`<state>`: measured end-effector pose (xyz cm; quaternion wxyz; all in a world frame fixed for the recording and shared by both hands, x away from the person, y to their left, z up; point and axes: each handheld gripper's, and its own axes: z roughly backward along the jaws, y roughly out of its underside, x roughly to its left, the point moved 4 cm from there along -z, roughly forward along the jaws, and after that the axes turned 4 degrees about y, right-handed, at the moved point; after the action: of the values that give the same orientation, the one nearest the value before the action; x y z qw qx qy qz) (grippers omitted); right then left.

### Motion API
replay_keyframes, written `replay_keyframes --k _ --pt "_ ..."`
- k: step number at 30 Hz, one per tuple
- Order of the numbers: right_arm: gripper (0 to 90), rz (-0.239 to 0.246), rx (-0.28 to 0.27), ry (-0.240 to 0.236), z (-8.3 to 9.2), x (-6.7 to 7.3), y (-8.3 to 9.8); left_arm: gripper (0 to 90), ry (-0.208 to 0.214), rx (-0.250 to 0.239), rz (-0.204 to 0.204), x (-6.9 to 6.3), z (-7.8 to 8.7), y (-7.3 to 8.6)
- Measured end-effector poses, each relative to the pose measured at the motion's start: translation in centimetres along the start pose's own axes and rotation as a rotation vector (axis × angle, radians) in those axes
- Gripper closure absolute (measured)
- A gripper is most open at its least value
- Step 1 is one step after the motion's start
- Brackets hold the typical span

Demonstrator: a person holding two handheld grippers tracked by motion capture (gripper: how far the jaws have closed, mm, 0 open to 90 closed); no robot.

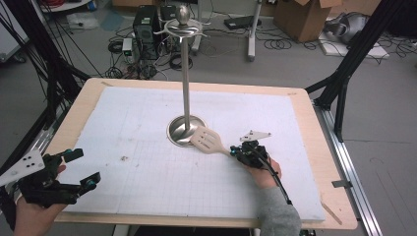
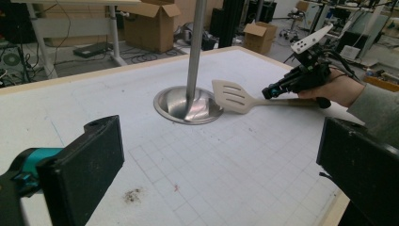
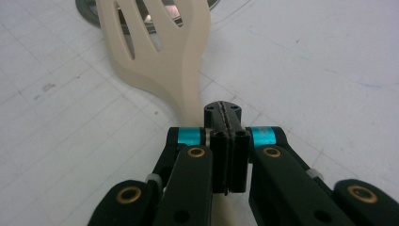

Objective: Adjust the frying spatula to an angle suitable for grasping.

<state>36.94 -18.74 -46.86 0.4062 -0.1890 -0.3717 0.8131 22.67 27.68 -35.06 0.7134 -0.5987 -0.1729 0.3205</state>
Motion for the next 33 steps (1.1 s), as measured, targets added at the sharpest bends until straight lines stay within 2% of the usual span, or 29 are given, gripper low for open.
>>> replay_keyframes --k 1,3,4,14,33 --pt "90.0 0.000 0.000 0.000 0.0 0.0 0.0 1.7 -0.001 0.002 -0.002 0.0 0.0 0.0" --pt "90.0 0.013 0.007 0.029 -0.1 0.1 0.1 1.7 0.000 0.001 -0.003 -0.1 0.0 0.0" --pt "90.0 -0.001 0.012 0.040 -0.1 -0.1 0.2 1.7 0.001 0.001 -0.004 -0.1 0.1 0.0" --pt "90.0 -0.027 0.022 0.017 0.2 -0.4 0.5 1.7 0.004 0.007 0.000 0.0 -0.2 0.2" --pt "90.0 -0.025 0.010 -0.039 1.5 0.1 1.2 1.7 0.027 -0.001 -0.002 -0.1 -0.8 -0.2"
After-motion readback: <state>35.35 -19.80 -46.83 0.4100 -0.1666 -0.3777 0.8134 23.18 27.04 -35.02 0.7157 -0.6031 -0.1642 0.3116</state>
